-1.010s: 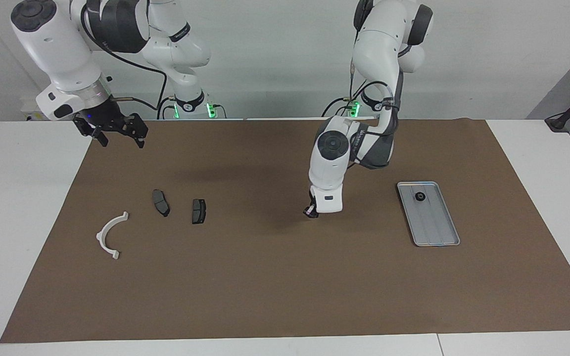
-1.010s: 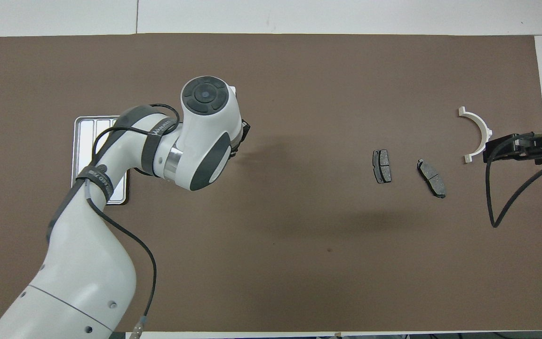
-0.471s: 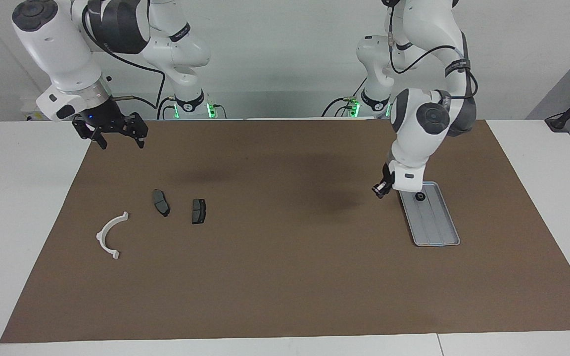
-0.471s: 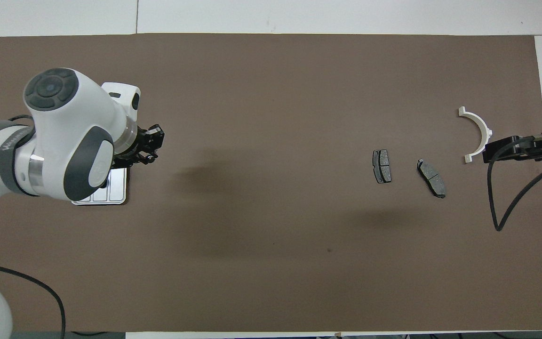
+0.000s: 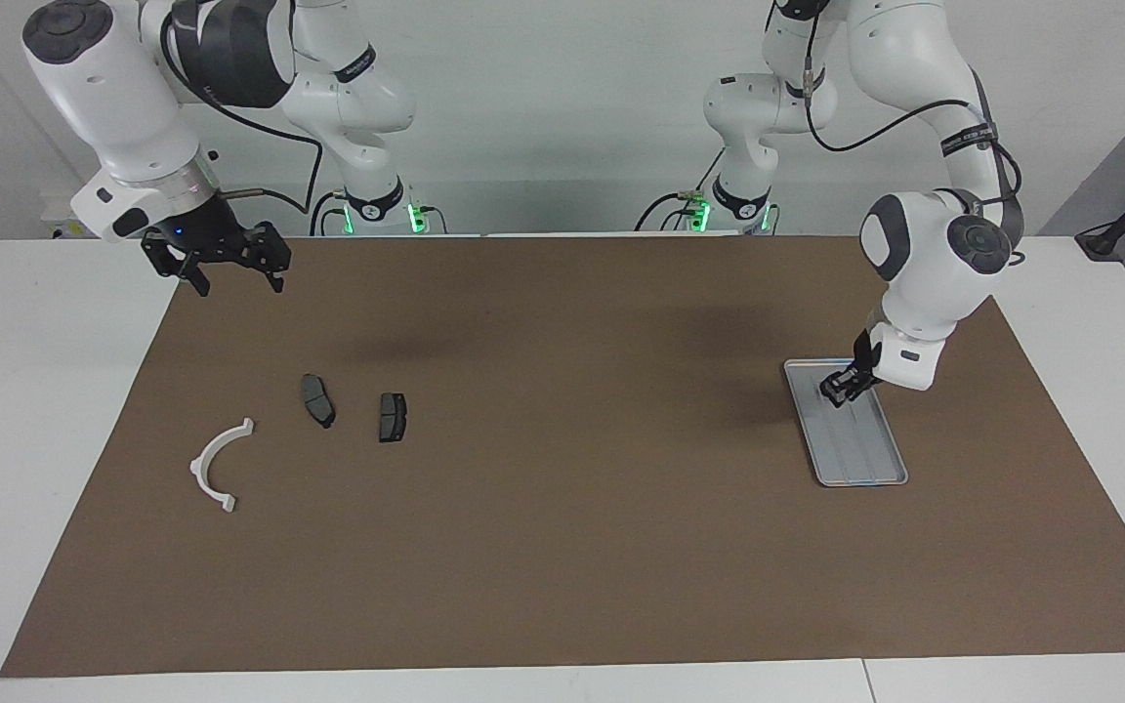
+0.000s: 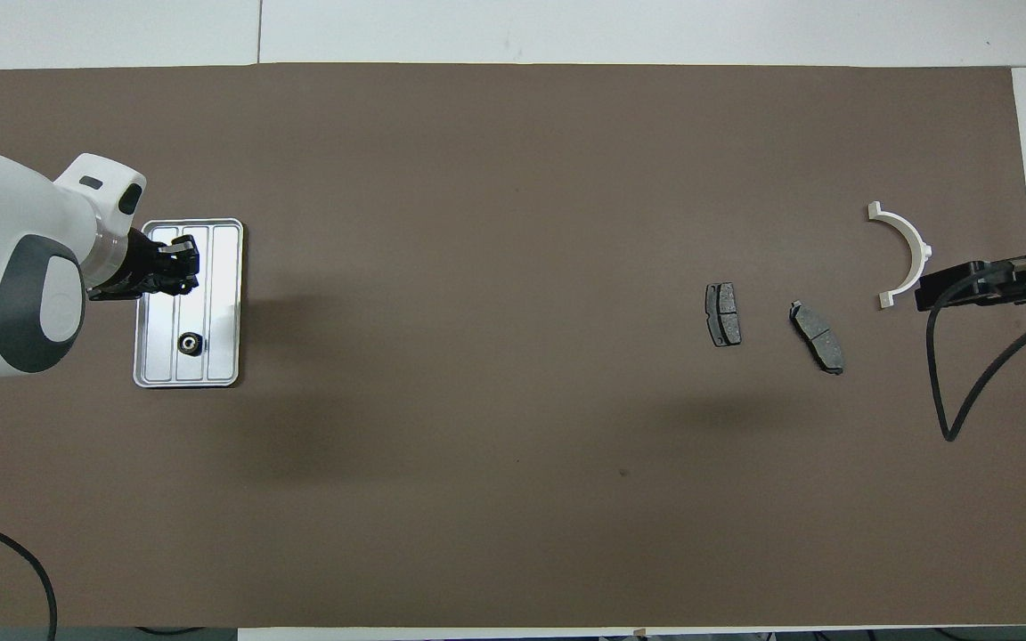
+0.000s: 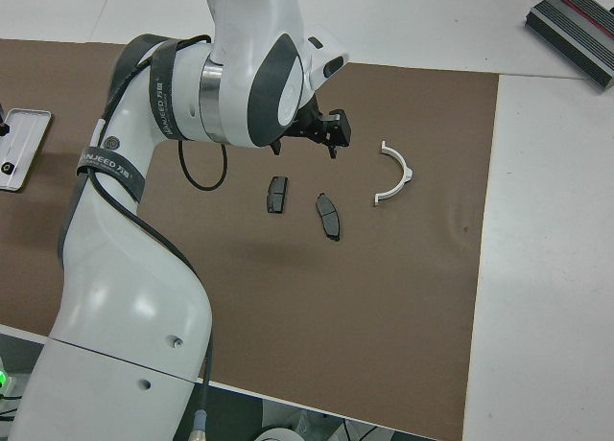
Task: Pick bearing gear from pile to tray
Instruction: 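Lower the second bearing into the tray and open the left gripper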
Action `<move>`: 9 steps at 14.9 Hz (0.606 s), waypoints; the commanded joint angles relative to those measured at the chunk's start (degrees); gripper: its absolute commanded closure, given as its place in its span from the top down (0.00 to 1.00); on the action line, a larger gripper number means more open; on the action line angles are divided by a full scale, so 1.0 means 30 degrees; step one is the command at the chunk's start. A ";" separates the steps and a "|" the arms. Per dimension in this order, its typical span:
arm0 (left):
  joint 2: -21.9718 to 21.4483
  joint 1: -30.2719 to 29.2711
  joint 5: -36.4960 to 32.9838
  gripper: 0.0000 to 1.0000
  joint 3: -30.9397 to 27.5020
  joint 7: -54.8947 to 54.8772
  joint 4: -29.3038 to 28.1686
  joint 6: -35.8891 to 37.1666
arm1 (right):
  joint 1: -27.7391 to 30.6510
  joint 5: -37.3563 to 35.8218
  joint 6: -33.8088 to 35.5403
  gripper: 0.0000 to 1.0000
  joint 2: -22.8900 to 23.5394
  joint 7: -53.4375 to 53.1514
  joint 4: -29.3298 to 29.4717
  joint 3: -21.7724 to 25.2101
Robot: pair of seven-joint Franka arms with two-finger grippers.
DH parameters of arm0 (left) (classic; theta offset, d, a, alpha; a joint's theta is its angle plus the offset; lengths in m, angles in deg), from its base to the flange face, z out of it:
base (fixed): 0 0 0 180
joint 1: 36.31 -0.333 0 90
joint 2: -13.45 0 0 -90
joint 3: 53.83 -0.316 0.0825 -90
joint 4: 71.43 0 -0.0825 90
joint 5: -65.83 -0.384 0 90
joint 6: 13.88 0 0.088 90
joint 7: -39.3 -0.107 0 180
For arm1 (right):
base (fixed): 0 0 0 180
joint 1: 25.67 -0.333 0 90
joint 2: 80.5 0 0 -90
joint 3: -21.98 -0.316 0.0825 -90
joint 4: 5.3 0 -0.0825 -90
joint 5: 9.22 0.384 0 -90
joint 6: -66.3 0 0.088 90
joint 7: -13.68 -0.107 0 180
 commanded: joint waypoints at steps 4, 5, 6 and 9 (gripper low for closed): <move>0.1531 -0.0576 -0.1653 0.00 0.0214 -0.0230 0.0016 -0.2167 | 0.0328 0.0052 -0.0631 1.00 -0.0763 -0.0844 -0.1162 -0.0224; 0.1620 -0.0666 -0.1683 0.00 0.0214 -0.0259 0.0104 -0.2314 | 0.0328 0.0052 -0.0631 1.00 -0.0792 -0.0934 -0.1193 -0.0224; 0.1882 -0.0667 -0.1683 0.00 0.0214 -0.0259 0.0308 -0.2489 | 0.0328 0.0052 -0.0631 1.00 -0.0821 -0.0964 -0.1193 -0.0224; 0.2557 -0.0870 -0.1683 0.00 0.0214 -0.0494 0.0456 -0.3251 | 0.0357 0.0052 -0.0602 1.00 -0.0850 -0.0789 -0.1193 -0.0224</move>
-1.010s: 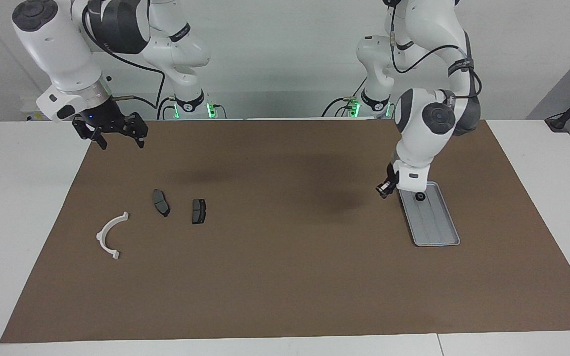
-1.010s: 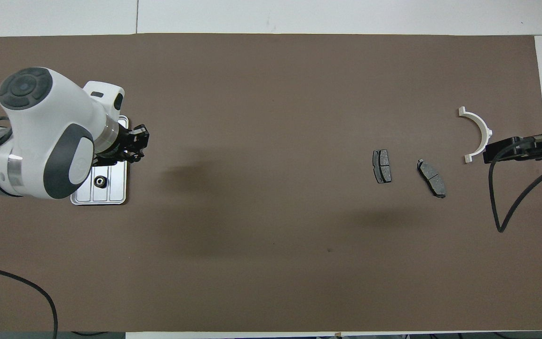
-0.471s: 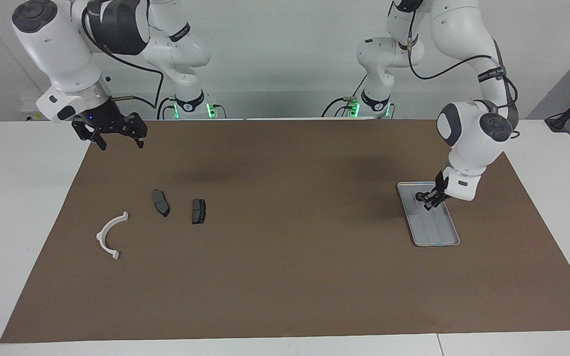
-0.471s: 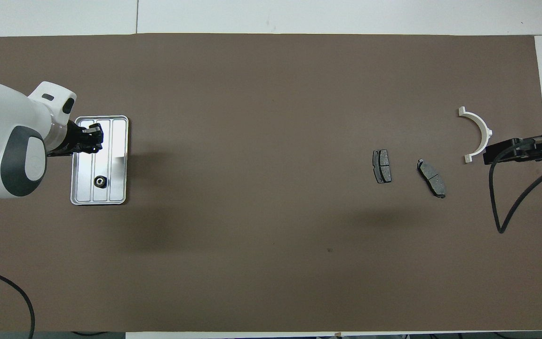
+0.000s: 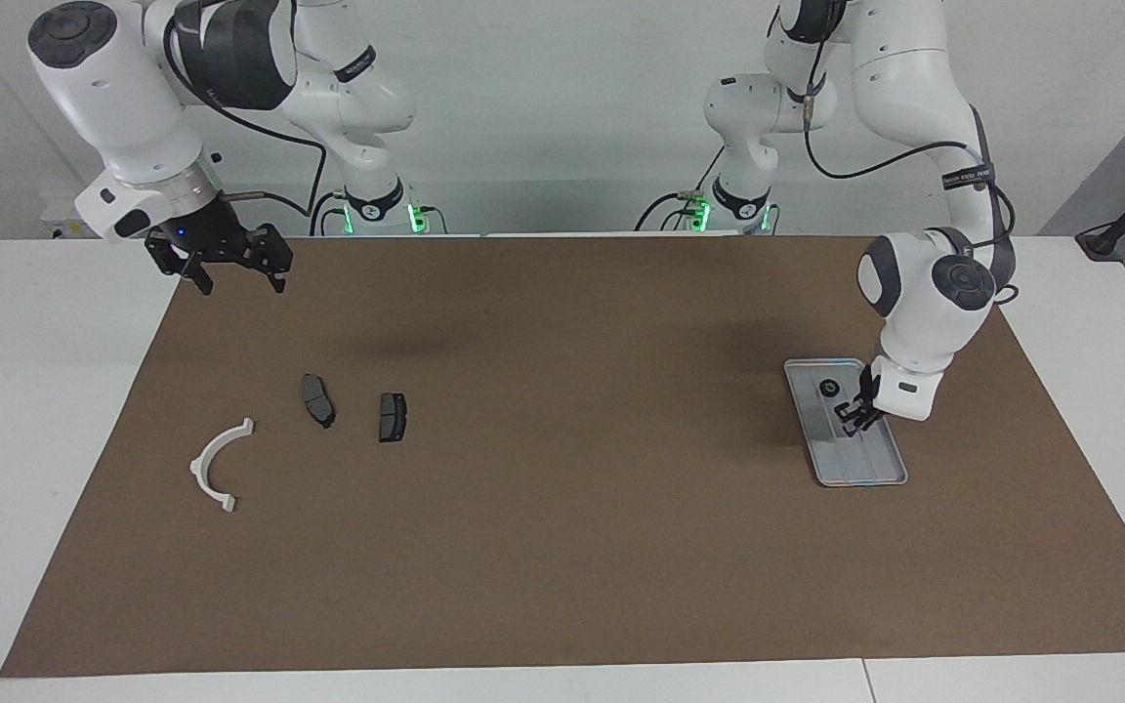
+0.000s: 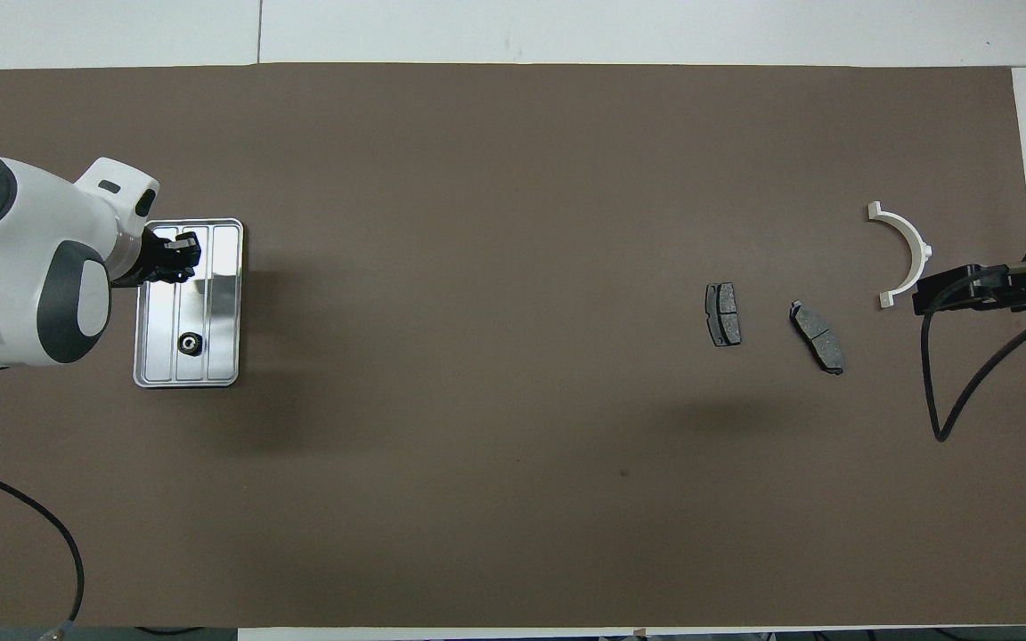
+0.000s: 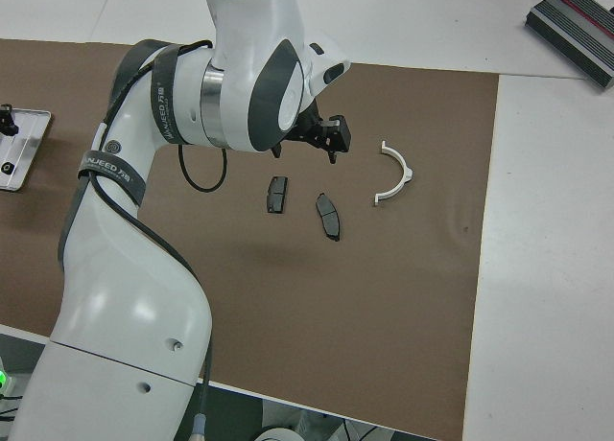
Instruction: Pick bearing gear from pile to tray
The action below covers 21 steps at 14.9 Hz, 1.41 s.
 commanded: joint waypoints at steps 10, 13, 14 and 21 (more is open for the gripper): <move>0.1291 -0.0468 -0.0366 0.00 0.0200 -0.0267 0.0458 -0.1181 | 0.0428 0.0052 -0.0579 1.00 -0.0685 -0.0055 -0.0852 -0.0224; 0.1262 -0.0468 -0.0366 0.01 0.0200 -0.0267 0.0312 -0.1327 | 0.0457 0.0052 -0.0667 1.00 -0.0715 -0.0025 -0.1027 -0.0224; 0.1262 -0.0468 -0.0366 0.02 0.0200 -0.0267 0.0225 -0.1356 | 0.0458 0.0052 -0.0667 1.00 -0.0715 -0.0025 -0.1027 -0.0224; 0.1174 -0.0497 -0.0307 1.00 0.0200 -0.0092 0.0370 -0.0714 | 0.0458 0.0052 -0.0667 1.00 -0.0715 0.0004 -0.1027 -0.0224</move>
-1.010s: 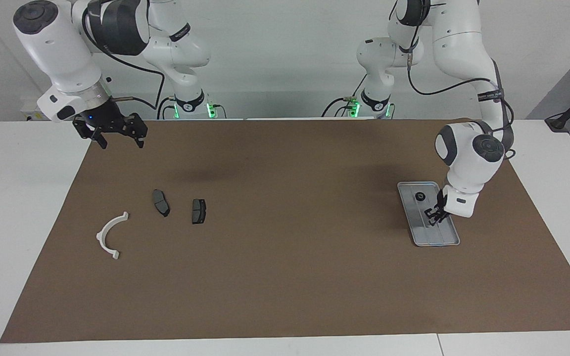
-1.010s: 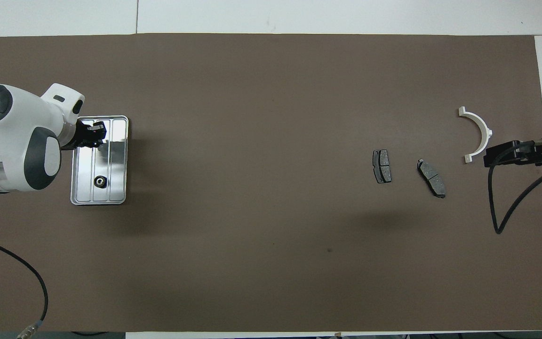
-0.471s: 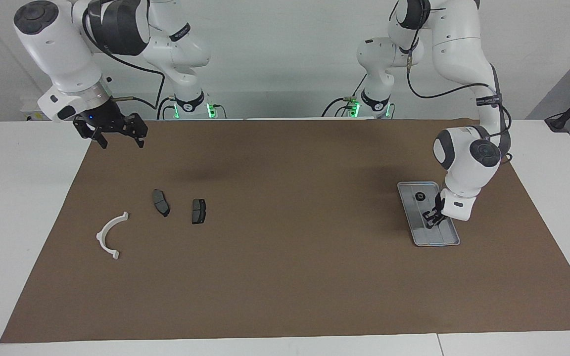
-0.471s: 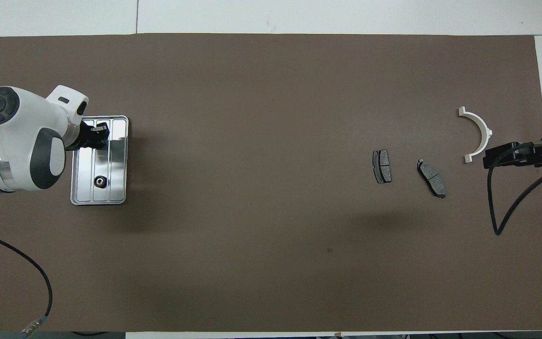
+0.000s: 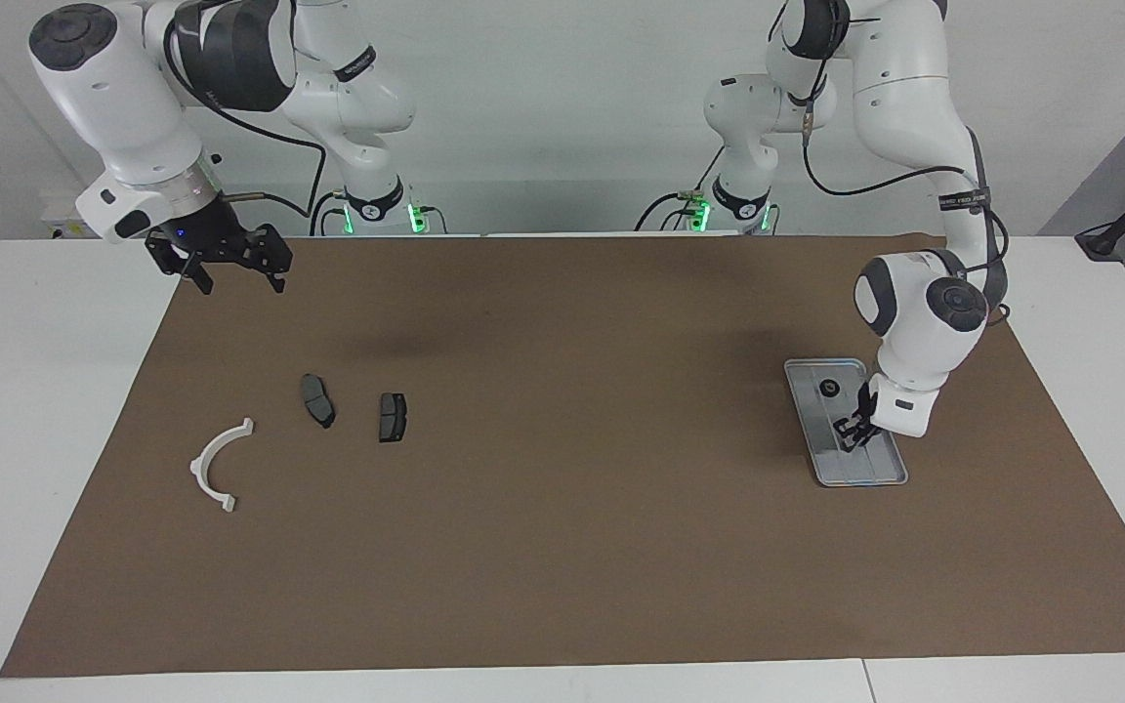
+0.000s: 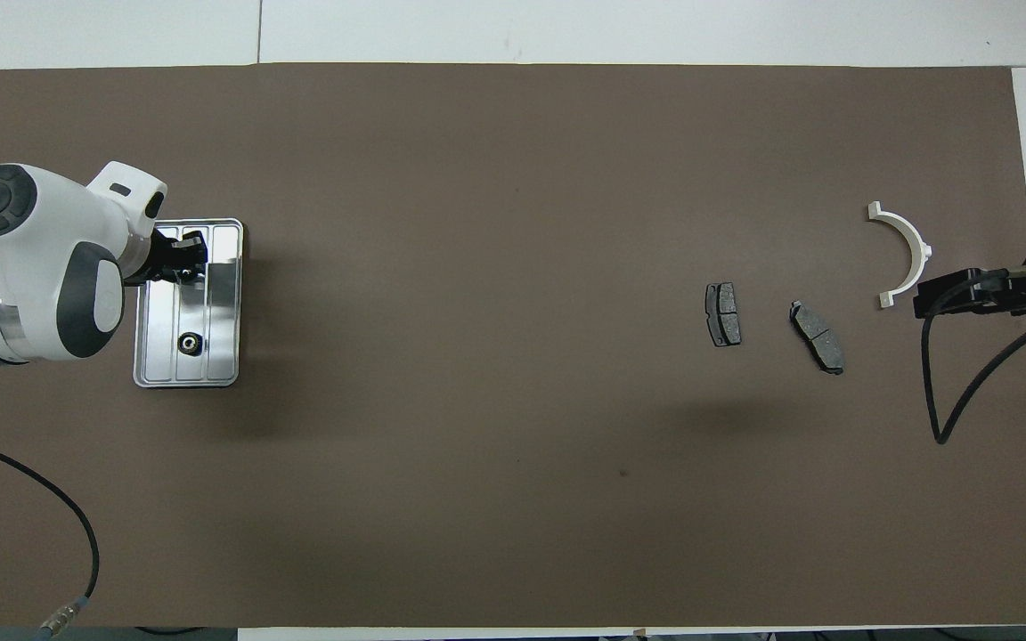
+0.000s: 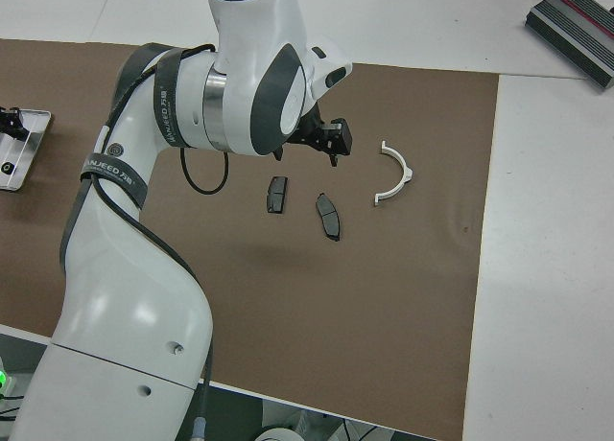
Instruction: Pick bearing gear from pile to tray
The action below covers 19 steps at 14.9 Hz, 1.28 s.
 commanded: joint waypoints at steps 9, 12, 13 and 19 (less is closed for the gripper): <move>-0.4293 -0.1607 -0.0107 1.00 0.0184 -0.0243 0.0719 0.5577 | 0.0375 0.0052 -0.0548 1.00 -0.0581 0.0004 -0.0741 -0.0225; -0.5643 -0.1462 -0.0107 1.00 0.0213 -0.0301 0.1769 0.9467 | 0.0375 0.0052 -0.0548 1.00 -0.0581 0.0004 -0.0741 -0.0225; -0.5966 -0.1373 -0.0107 1.00 0.0242 -0.0301 0.2035 1.0612 | 0.0375 0.0052 -0.0548 1.00 -0.0581 0.0004 -0.0741 -0.0225; -0.7873 -0.1138 0.0768 1.00 0.0125 -0.0418 0.2009 1.3434 | 0.0375 0.0052 -0.0548 1.00 -0.0639 0.0033 -0.0771 -0.0225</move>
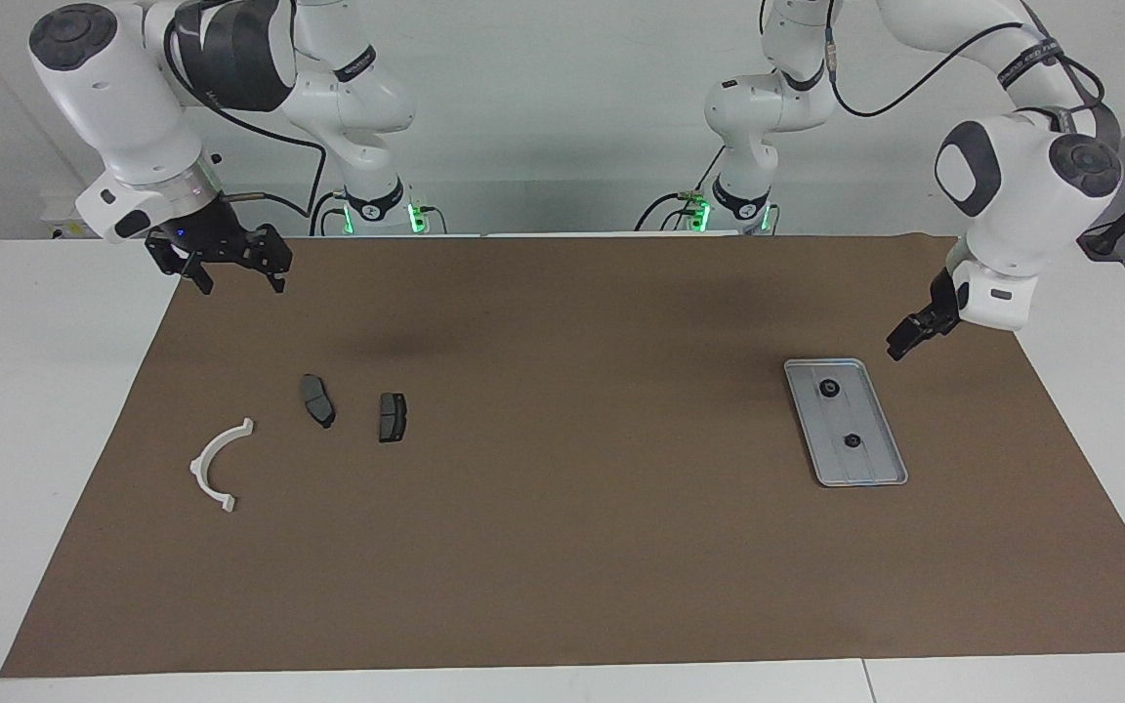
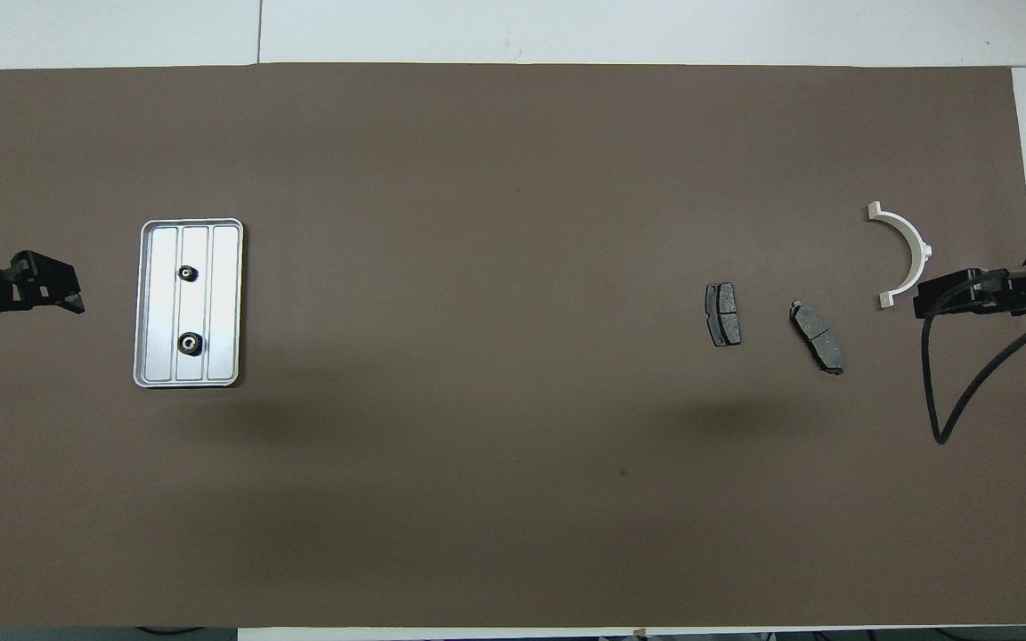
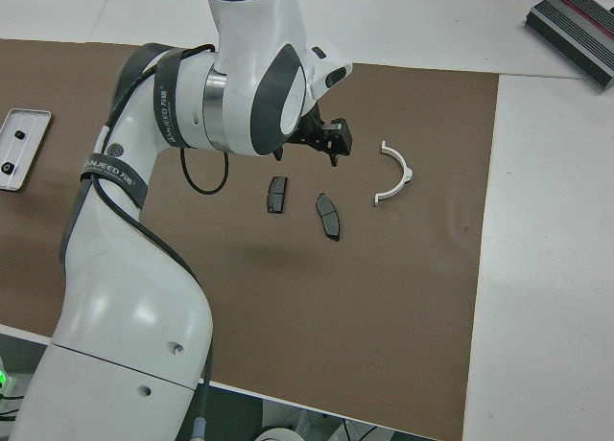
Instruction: Pick bearing gear from pile to tray
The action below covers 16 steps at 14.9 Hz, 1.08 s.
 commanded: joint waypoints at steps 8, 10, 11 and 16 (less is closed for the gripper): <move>-0.0099 0.1429 0.0709 1.00 -0.0569 -0.0506 -0.0011 -0.1701 | 0.0374 0.0052 -0.0544 1.00 -0.0659 0.0033 -0.0878 -0.0225; 0.0049 0.1458 0.0768 1.00 -0.0540 -0.1585 0.0370 -0.1730 | 0.0374 0.0052 -0.0545 1.00 -0.0659 0.0033 -0.0878 -0.0225; 0.0078 0.1429 0.1001 1.00 -0.0598 -0.2317 0.0431 -0.1760 | 0.0374 0.0052 -0.0573 1.00 -0.0659 0.0004 -0.0907 -0.0225; 0.0254 0.1487 0.1208 1.00 -0.0804 -0.2823 0.1338 -0.1175 | 0.0403 0.0052 -0.0574 1.00 -0.0688 0.0004 -0.0908 -0.0225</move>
